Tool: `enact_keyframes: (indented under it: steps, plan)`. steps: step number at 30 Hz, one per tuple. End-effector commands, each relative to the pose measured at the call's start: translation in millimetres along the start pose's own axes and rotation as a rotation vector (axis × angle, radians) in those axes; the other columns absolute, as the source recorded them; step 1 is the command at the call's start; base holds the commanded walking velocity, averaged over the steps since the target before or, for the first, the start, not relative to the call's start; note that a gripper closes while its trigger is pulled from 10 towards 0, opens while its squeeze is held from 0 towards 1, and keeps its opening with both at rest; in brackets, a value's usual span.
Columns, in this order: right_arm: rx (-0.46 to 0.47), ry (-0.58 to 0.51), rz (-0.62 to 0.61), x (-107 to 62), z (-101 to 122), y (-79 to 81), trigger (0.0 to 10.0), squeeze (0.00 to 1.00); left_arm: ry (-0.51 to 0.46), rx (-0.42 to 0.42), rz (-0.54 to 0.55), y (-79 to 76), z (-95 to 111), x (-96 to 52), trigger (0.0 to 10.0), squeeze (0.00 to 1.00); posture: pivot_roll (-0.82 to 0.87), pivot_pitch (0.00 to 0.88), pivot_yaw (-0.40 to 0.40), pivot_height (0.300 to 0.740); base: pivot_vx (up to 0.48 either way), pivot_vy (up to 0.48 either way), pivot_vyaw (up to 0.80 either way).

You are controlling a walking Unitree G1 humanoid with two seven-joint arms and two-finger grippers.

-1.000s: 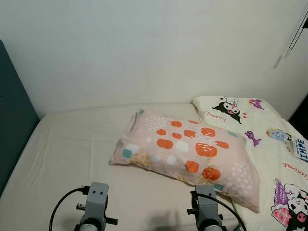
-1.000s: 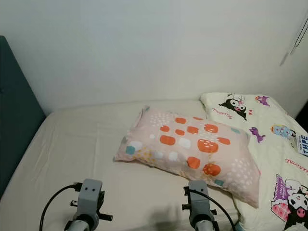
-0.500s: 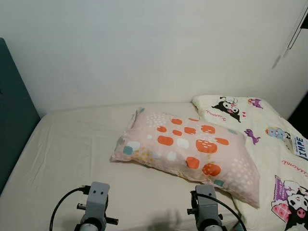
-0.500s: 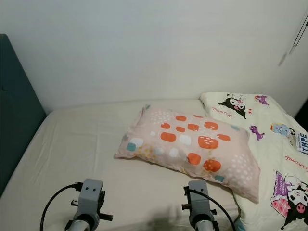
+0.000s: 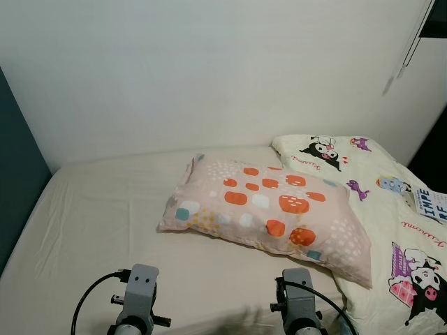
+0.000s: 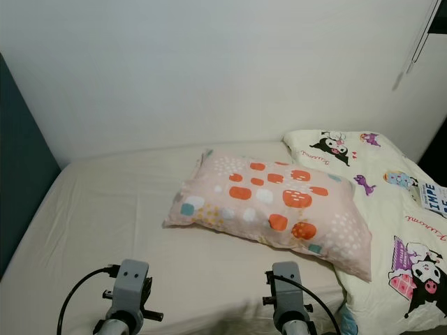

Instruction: Clean up the room

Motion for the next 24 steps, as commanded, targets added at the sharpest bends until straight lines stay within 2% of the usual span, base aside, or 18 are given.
enact_keyframes:
  steps: [1, 8, 24]
  plan:
    - [0.019, -0.001, -0.011, -2.2, -1.5, 0.5, 10.0, 0.0, 0.019, 0.017, -0.001, 3.8, -2.9, -2.6, 10.0, 0.0, 0.03, 0.098, -0.021, 0.667, 0.0, 0.0, 0.0]
    - [0.055, -0.009, 0.008, -2.2, -0.1, 2.5, 10.0, 0.0, 0.018, 0.019, 0.0, 4.8, -2.2, -2.6, 10.0, 0.0, 0.03, 0.097, -0.02, 0.667, 0.0, 0.0, 0.0]
    - [0.053, -0.022, 0.032, -2.0, 2.3, 6.1, 10.0, 0.0, 0.017, 0.023, 0.005, 6.4, -1.2, -2.2, 10.0, 0.0, 0.03, 0.096, -0.017, 0.732, 0.0, 0.0, 0.0]
Point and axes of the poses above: a point about 5 cm out from each wrist's last joint towards the gripper, its own x axis pointing out of the wrist towards the gripper, its own z axis along the axis of the wrist's last joint, y = z × x, the point moved 1 cm from there along x, pointing out of the wrist towards the gripper, and after that the axes turned 13 degrees about -x, right-handed, at the moved point
